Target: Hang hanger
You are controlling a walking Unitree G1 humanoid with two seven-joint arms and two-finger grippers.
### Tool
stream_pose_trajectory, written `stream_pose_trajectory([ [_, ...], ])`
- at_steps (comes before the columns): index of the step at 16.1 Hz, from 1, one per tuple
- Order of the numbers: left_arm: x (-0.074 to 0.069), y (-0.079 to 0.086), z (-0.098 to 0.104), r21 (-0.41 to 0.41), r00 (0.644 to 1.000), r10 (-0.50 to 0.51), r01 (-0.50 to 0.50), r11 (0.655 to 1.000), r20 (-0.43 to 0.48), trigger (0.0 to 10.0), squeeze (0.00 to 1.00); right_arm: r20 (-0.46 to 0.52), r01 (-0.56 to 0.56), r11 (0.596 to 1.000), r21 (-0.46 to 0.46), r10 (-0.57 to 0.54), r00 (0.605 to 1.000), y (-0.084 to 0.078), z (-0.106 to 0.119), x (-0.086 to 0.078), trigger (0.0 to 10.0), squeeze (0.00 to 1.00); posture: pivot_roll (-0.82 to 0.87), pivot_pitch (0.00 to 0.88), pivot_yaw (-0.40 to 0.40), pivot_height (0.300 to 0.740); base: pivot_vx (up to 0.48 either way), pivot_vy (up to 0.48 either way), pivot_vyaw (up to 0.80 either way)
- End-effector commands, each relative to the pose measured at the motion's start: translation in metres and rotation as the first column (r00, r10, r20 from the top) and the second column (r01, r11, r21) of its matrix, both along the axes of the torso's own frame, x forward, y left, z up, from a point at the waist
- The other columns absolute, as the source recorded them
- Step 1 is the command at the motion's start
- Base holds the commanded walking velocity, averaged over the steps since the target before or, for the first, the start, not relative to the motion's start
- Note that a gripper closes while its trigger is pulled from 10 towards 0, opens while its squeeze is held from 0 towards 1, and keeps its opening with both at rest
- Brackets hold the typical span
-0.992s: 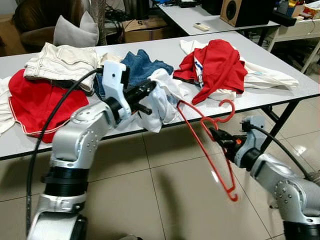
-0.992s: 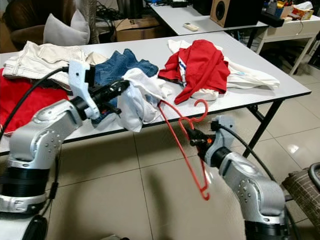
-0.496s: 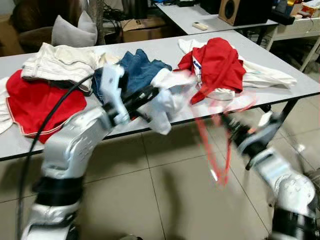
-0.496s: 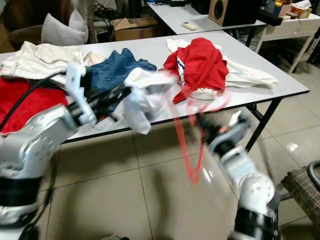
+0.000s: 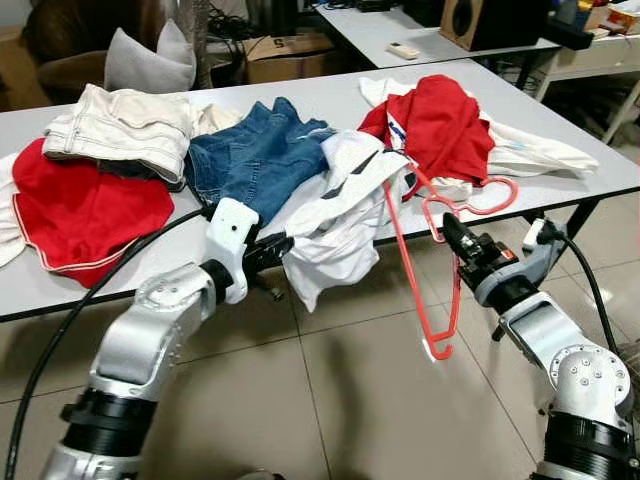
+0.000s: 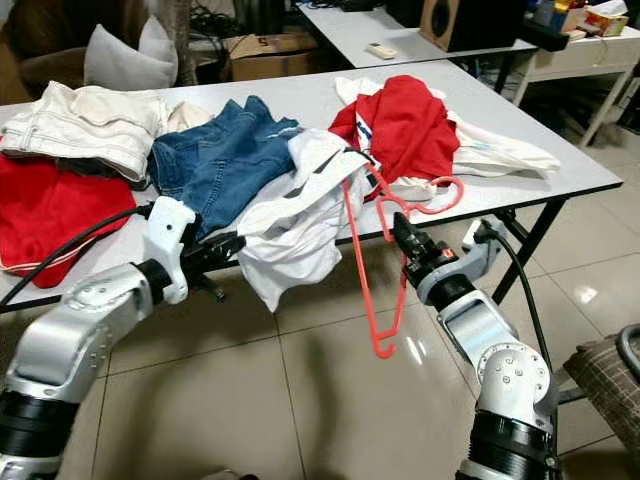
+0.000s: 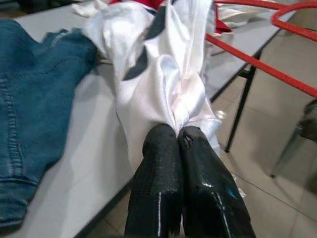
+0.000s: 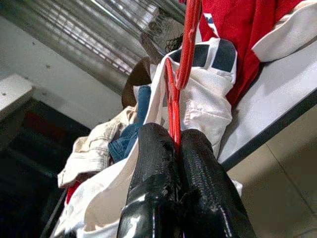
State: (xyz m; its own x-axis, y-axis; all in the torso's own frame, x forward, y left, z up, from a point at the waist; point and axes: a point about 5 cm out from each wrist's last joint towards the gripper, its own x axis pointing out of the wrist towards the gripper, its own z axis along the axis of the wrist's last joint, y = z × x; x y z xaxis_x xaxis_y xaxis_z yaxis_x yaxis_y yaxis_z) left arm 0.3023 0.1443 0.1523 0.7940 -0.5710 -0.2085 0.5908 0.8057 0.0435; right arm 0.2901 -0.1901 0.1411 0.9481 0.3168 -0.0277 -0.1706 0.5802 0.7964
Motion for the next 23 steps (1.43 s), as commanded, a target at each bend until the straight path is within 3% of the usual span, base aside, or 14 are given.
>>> stream_pose_trajectory([
  [1, 0.006, 0.002, 0.009, 0.0, 0.999, 0.019, -0.019, 1.0, 0.047, 10.0, 0.0, -0.015, -0.001, 1.0, -0.028, 0.001, 1.0, 0.0, 0.0, 0.0, 0.0, 0.0, -0.18, 0.0, 0.048, 0.74, 0.0, 0.0, 0.0],
  [2, 0.006, 0.003, 0.011, -0.018, 0.999, 0.015, -0.014, 1.0, 0.046, 10.0, 0.0, -0.017, -0.001, 0.999, -0.033, 0.0, 1.0, -0.001, -0.001, 0.0, 0.0, 0.0, -0.18, 0.0, 0.049, 0.74, 0.0, 0.0, 0.0],
  [3, 0.006, 0.005, 0.013, -0.013, 0.998, 0.009, -0.008, 1.0, 0.06, 10.0, 0.44, -0.017, 0.003, 0.999, -0.034, -0.004, 1.0, -0.002, -0.001, -0.001, 0.0, 0.0, -0.18, 0.0, 0.05, 0.74, 0.0, 0.0, 0.0],
  [4, 0.004, 0.008, 0.012, 0.011, 0.998, -0.02, 0.02, 1.0, 0.052, 10.0, 1.0, -0.018, 0.005, 0.999, -0.037, -0.005, 1.0, -0.003, -0.002, -0.001, 0.0, 0.0, -0.18, 0.0, 0.051, 0.74, 0.0, 0.0, 0.0],
  [7, -0.001, 0.01, 0.008, 0.113, 0.994, -0.098, 0.093, 0.989, 0.04, 10.0, 1.0, -0.016, -0.004, 0.999, -0.044, 0.003, 1.0, -0.001, -0.001, 0.001, 0.0, 0.0, -0.18, 0.0, 0.047, 0.74, 0.0, 0.0, 0.0],
  [10, 0.005, 0.012, 0.01, 0.128, 0.996, -0.059, 0.05, 0.99, 0.065, 10.0, 1.0, -0.007, -0.017, 0.999, -0.048, 0.016, 1.0, 0.001, 0.001, 0.003, 0.0, 0.0, -0.18, 0.0, 0.043, 0.74, 0.0, 0.0, 0.0],
  [11, 0.009, 0.002, 0.014, 0.091, 0.994, -0.073, 0.066, 0.994, 0.085, 10.0, 0.88, -0.006, -0.022, 0.999, -0.047, 0.022, 1.0, 0.002, 0.001, 0.003, 0.0, 0.0, -0.17, 0.0, 0.035, 0.74, 0.0, 0.0, 0.0],
  [12, 0.01, -0.016, 0.015, 0.051, 0.989, -0.116, 0.112, 0.992, 0.09, 10.0, 0.0, -0.005, -0.027, 0.999, -0.047, 0.027, 1.0, 0.002, 0.001, 0.003, 0.0, 0.0, -0.18, 0.0, 0.03, 0.74, 0.0, 0.0, 0.0],
  [14, 0.01, -0.043, 0.007, 0.014, 0.984, -0.165, 0.165, 0.986, 0.065, 10.0, 0.0, 0.0, -0.034, 0.998, -0.044, 0.034, 0.999, 0.002, 0.003, 0.003, 0.0, 0.0, -0.19, 0.0, 0.028, 0.74, 0.0, 0.0, 0.0],
  [15, 0.011, -0.062, -0.007, 0.013, 0.986, -0.166, 0.165, 0.986, 0.029, 10.0, 0.0, 0.015, -0.047, 0.998, -0.042, 0.048, 0.999, 0.003, 0.007, 0.003, 0.0, 0.0, -0.19, 0.0, 0.028, 0.74, 0.0, 0.0, 0.0],
  [17, 0.013, -0.08, -0.023, 0.039, 0.991, -0.133, 0.132, 0.99, 0.002, 10.0, 0.0, 0.081, -0.111, 0.993, -0.035, 0.113, 0.99, 0.008, 0.02, 0.0, 0.0, 0.0, -0.21, 0.0, 0.029, 0.74, 0.0, 0.0, 0.0],
  [20, 0.023, -0.087, -0.022, 0.012, 1.0, -0.007, 0.007, 1.0, 0.026, 10.0, 0.0, 0.217, -0.243, 0.97, -0.013, 0.24, 0.946, 0.019, 0.042, -0.011, 0.0, 0.0, -0.23, 0.0, 0.026, 0.74, 0.0, 0.0, 0.0],
  [23, 0.033, -0.084, -0.02, -0.033, 0.992, 0.109, -0.107, 0.994, 0.058, 10.0, 0.0, 0.256, -0.294, 0.956, -0.012, 0.287, 0.923, 0.018, 0.048, -0.019, 0.0, 0.0, -0.24, 0.0, 0.018, 0.74, 0.0, 0.0, 0.0],
])
